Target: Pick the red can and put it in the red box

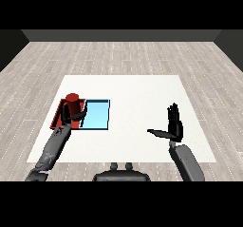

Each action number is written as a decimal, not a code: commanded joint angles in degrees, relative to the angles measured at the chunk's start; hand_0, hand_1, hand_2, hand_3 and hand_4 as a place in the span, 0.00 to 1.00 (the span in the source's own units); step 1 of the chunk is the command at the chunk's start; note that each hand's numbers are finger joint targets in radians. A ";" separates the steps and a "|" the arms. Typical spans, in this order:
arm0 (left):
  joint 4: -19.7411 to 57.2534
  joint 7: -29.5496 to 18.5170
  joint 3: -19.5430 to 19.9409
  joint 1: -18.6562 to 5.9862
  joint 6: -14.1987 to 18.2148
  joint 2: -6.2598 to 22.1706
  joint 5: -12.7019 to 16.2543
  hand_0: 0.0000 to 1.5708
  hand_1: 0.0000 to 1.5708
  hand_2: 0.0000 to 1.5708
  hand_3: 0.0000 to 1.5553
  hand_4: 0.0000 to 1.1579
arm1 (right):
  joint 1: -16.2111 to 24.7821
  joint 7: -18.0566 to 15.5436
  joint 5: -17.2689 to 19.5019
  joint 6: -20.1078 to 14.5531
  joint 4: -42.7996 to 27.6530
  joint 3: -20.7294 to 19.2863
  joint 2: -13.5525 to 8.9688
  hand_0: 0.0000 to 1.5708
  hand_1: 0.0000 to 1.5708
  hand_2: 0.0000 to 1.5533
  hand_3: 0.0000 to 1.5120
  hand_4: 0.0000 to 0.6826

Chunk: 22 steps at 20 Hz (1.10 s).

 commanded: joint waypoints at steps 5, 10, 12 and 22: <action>24.65 0.04 4.03 -10.28 -3.20 3.09 -3.80 1.00 1.00 0.99 0.95 0.94 | -2.81 1.07 3.77 -1.87 6.37 0.25 2.20 0.00 0.00 0.00 0.00 0.00; 42.06 -4.39 6.42 -17.79 -3.37 0.29 -5.00 1.00 1.00 0.99 0.96 0.90 | -4.37 3.47 2.68 -0.95 6.94 -1.03 1.73 0.00 0.00 0.00 0.00 0.00; 45.68 -1.42 5.41 -20.66 -0.89 -1.54 -6.58 0.99 0.99 0.93 0.92 0.87 | -4.86 1.45 1.06 0.55 9.78 -2.56 2.55 0.00 0.00 0.00 0.00 0.00; 55.97 6.60 8.21 -19.73 -1.83 0.15 -5.06 0.56 0.56 0.56 0.22 0.58 | -9.19 -1.51 0.94 2.00 16.92 -4.36 4.54 0.00 0.00 0.00 0.00 0.00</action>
